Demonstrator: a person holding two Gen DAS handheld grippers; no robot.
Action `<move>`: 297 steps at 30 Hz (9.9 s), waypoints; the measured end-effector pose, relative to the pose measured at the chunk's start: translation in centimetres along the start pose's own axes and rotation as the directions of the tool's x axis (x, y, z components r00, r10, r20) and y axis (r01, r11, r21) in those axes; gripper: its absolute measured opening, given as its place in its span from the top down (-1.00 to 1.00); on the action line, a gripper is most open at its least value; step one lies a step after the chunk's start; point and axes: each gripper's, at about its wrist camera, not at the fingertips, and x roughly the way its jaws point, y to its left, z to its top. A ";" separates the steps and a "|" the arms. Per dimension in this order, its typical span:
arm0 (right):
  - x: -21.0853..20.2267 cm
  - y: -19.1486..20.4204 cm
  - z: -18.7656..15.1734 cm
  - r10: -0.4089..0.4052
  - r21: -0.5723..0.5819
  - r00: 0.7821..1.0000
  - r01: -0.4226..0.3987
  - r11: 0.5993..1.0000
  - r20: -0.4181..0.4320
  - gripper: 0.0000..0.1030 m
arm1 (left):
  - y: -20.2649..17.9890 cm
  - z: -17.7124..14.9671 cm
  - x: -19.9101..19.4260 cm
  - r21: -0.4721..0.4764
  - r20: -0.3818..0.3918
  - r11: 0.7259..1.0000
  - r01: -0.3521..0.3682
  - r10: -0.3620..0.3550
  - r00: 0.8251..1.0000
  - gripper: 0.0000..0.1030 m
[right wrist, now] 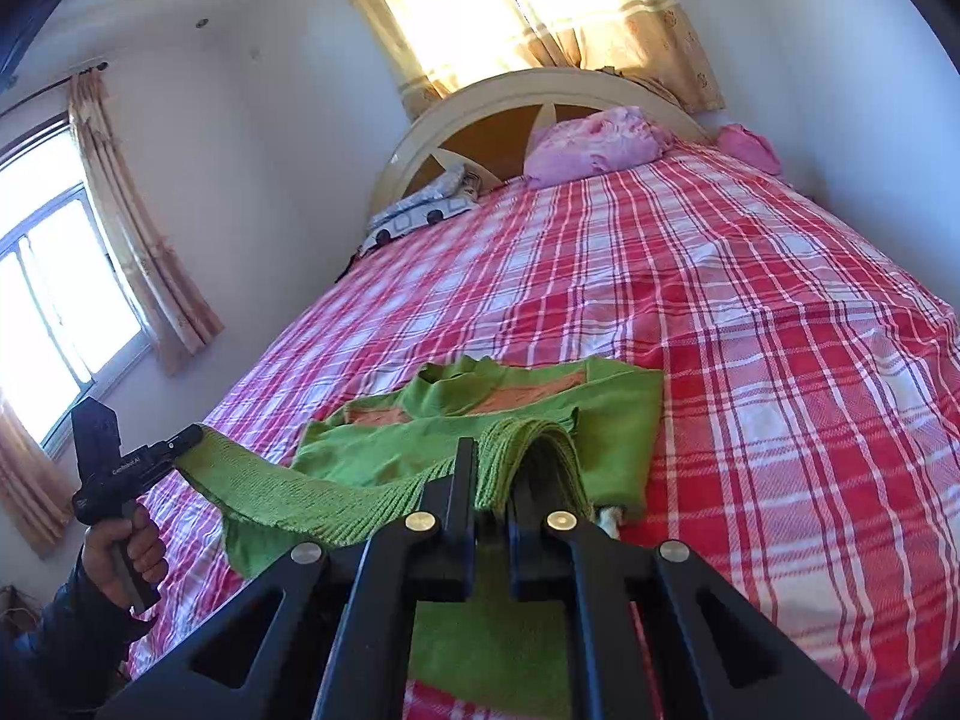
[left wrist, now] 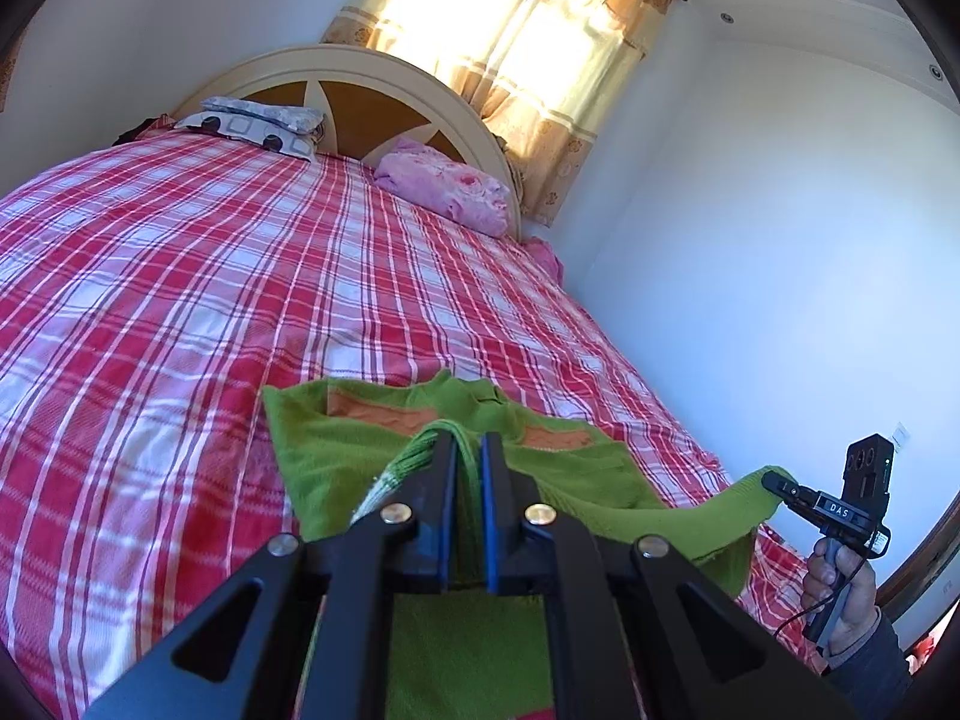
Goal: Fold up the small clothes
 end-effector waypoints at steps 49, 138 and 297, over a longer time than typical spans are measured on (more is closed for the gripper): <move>21.5 -5.1 4.3 -0.234 -0.115 0.920 0.207 0.971 -0.315 -0.08 | 5.8 2.4 15.9 0.205 -0.229 0.964 -0.168 0.214 0.950 0.32; 8.4 -0.3 -7.7 -0.392 -0.298 0.895 0.323 0.898 -0.212 -0.38 | 4.7 -7.8 5.6 0.237 -0.196 0.919 -0.315 0.363 0.911 -0.54; 9.3 4.2 -7.0 -0.059 -0.133 0.996 0.050 0.990 -0.060 0.83 | -12.9 3.2 26.6 -0.097 -0.300 0.938 0.334 -0.347 0.889 0.77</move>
